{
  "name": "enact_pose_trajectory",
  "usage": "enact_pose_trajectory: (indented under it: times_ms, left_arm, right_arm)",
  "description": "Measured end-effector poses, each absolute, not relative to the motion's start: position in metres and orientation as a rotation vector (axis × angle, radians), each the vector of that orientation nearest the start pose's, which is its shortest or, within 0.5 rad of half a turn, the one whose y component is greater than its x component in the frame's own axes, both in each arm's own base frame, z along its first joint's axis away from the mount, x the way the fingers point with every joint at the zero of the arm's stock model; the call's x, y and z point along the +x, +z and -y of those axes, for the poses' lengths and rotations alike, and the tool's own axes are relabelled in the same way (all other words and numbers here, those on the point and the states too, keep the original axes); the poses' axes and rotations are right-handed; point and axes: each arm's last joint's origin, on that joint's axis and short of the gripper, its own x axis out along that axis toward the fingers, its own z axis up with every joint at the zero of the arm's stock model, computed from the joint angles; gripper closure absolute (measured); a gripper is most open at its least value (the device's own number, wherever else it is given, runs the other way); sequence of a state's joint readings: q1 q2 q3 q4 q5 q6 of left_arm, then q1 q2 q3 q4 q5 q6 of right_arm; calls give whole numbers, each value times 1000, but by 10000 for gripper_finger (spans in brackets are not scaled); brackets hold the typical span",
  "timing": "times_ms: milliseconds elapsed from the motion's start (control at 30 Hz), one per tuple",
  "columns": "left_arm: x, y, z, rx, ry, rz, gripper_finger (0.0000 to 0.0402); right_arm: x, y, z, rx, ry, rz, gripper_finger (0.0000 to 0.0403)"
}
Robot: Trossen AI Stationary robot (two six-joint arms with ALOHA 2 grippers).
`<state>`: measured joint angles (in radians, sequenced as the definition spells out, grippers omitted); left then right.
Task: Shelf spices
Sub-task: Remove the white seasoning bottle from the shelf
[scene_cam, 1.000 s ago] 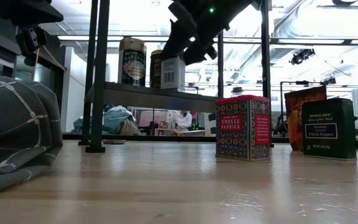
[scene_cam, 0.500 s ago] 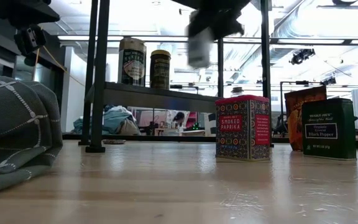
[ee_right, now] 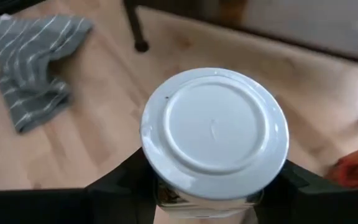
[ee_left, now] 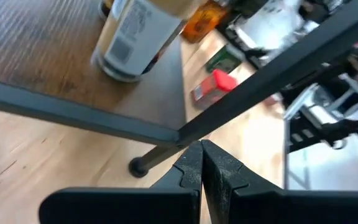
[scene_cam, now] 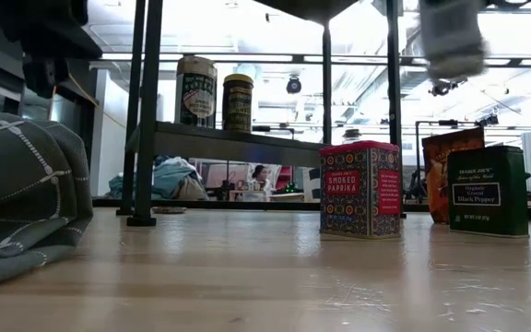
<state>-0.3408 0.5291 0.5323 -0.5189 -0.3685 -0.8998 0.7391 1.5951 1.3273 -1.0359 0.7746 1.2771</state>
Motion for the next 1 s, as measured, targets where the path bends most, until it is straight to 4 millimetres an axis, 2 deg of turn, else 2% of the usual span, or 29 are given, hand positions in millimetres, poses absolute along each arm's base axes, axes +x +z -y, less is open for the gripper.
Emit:
enact_pose_trajectory:
  times_ms: [167, 333, 467, 733, 1000]
  left_arm:
    - [133, 244, 37, -704, 244, -484, 402]
    - [149, 242, 42, -740, 242, -456, 402]
    - [157, 239, 45, -757, 240, -464, 402]
    - [160, 236, 52, -778, 225, -491, 401]
    - [158, 236, 55, -773, 205, -503, 401]
  right_arm:
    - [238, 229, -229, 245, -572, -725, 223]
    - [244, 188, -254, 215, -556, -756, 223]
    - [253, 169, -266, 264, -531, -733, 222]
    - [262, 156, -271, 302, -535, -679, 192]
    - [261, 159, -271, 310, -480, -791, 187]
